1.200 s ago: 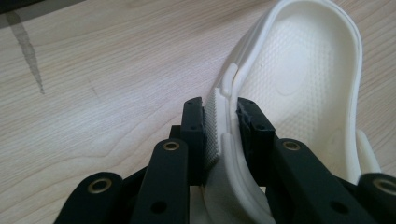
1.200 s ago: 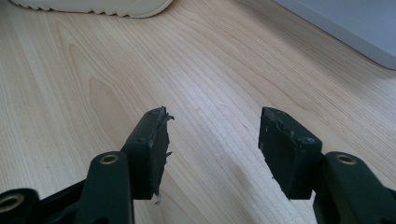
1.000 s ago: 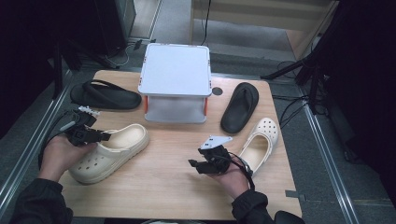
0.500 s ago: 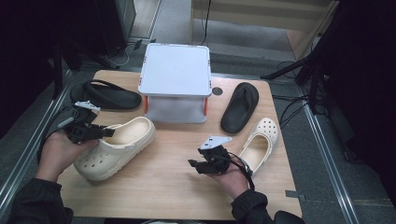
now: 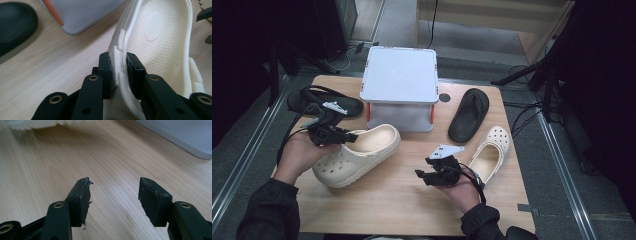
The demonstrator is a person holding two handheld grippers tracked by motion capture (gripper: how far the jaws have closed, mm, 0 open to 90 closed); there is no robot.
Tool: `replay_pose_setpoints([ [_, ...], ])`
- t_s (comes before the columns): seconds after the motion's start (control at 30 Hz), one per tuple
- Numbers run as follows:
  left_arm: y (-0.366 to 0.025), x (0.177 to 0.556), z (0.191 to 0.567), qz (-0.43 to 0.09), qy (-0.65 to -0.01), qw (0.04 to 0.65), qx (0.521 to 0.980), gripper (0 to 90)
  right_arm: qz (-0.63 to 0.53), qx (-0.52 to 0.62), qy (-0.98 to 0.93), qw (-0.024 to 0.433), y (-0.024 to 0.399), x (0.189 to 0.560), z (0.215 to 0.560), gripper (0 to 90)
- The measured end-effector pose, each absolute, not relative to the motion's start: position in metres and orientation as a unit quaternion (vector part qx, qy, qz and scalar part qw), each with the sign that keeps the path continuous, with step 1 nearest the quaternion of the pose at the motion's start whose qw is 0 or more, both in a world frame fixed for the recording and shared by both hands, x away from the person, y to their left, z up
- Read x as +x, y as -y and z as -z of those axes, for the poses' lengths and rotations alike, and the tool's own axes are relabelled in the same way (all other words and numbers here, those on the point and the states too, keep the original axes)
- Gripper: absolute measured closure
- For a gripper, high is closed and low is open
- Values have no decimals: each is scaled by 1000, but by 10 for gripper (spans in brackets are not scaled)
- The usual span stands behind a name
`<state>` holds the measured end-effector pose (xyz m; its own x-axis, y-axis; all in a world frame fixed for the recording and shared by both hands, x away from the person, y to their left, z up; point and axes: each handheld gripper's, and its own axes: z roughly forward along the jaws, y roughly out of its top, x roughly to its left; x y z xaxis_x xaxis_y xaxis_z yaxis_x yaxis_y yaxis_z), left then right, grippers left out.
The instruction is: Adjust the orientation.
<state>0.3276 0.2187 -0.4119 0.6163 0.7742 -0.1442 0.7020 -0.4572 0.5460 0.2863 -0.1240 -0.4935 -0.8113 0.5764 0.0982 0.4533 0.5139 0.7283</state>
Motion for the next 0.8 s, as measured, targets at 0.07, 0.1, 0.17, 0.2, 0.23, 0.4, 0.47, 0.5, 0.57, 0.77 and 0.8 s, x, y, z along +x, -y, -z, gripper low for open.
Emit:
replay_pose_setpoints([
  [0.07,-212,330,413,-59,-428,286,856,773,-397,300,-864,78,126,286,493,433],
  [0.1,-203,332,415,-59,-422,282,860,773,-398,304,-862,79,127,285,492,433],
  [0.17,-199,333,417,-55,-416,281,863,772,-399,303,-862,79,128,285,492,433],
  [0.2,-191,334,419,-53,-412,280,865,772,-399,306,-861,79,129,284,492,433],
  [0.23,-191,334,419,-53,-412,280,865,772,-399,306,-861,79,129,284,492,433],
  [0.4,-169,340,429,-39,-394,275,876,771,-400,311,-858,83,134,281,492,433],
  [0.47,-161,343,434,-37,-390,276,878,770,-400,315,-857,84,136,280,492,434],
  [0.5,-161,343,434,-37,-390,276,878,769,-400,314,-857,85,137,280,492,434],
  [0.57,-152,347,442,-29,-388,270,881,769,-400,319,-855,86,139,279,492,435],
  [0.77,-143,355,456,-26,-391,265,881,769,-398,327,-853,88,143,276,494,435],
  [0.8,-142,356,456,-23,-389,263,883,768,-397,329,-852,88,144,276,495,435],
])
